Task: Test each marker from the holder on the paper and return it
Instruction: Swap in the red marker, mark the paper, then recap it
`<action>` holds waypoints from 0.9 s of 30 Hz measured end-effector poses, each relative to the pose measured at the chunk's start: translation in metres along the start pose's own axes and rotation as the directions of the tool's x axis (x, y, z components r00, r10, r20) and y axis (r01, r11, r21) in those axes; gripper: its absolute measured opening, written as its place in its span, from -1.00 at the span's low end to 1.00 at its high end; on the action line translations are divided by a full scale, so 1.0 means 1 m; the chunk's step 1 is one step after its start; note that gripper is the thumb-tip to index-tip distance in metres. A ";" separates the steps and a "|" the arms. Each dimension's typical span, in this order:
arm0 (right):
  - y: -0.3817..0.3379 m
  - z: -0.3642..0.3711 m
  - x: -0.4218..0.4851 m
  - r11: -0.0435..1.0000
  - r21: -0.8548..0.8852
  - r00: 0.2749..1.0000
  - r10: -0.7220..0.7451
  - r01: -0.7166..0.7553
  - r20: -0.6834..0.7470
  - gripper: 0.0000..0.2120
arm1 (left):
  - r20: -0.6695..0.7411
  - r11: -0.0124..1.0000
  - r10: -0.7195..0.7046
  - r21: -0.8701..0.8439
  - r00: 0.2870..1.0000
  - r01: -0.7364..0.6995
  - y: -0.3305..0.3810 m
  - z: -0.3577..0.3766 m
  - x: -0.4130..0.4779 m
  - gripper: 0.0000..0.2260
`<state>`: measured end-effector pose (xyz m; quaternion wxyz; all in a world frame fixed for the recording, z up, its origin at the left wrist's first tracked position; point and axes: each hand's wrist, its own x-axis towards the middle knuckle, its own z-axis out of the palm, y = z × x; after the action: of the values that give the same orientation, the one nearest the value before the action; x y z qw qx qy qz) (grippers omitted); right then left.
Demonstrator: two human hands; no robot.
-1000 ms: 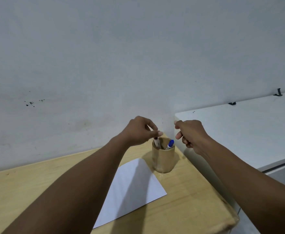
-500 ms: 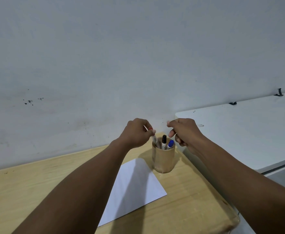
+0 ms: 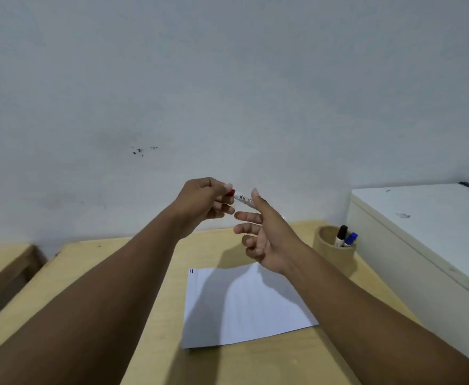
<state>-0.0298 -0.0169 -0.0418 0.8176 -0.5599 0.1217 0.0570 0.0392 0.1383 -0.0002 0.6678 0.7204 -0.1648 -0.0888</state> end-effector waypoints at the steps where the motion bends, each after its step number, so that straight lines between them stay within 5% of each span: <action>1: 0.010 0.008 0.006 0.996 0.085 1.000 -0.002 0.003 -0.014 -0.43 | 0.006 1.000 -0.011 0.013 1.000 0.011 -0.007 -0.010 -0.006 -0.84; 6: 0.040 0.041 0.029 0.961 0.269 0.997 -0.049 0.065 -0.065 -0.77 | -0.038 0.996 -0.045 0.082 0.998 0.048 -0.049 -0.050 -0.033 -0.76; 10: 0.051 0.056 0.041 0.974 0.194 0.991 -0.129 0.120 0.034 -0.83 | -0.121 0.997 -0.081 -0.003 0.989 0.081 -0.080 -0.072 -0.042 -0.72; 14: 0.053 0.044 0.050 0.971 0.187 0.987 -0.135 0.149 -0.086 -0.82 | -0.261 0.991 -0.133 -0.043 0.956 0.126 -0.103 -0.099 -0.051 -0.72; 16: 0.055 0.034 0.054 0.983 0.085 0.978 -0.146 0.160 -0.148 -0.82 | -0.305 0.971 -0.093 0.182 0.948 0.154 -0.118 -0.113 -0.055 -0.70; 20: 0.073 0.027 0.063 0.965 -0.194 0.965 -0.207 0.175 -0.159 -0.85 | -0.195 0.726 -0.028 0.671 0.980 0.154 -0.146 -0.113 -0.057 -0.83; 27: 0.100 0.038 0.070 0.952 -0.254 0.974 -0.204 0.172 -0.103 -0.86 | -0.147 0.616 -0.068 0.772 0.987 0.158 -0.161 -0.102 -0.052 -0.88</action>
<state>0.0195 0.0517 -0.1373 0.7350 -0.6674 0.1120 -0.0429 0.0456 0.2602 -0.1554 0.2896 0.9511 -0.1066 -0.0131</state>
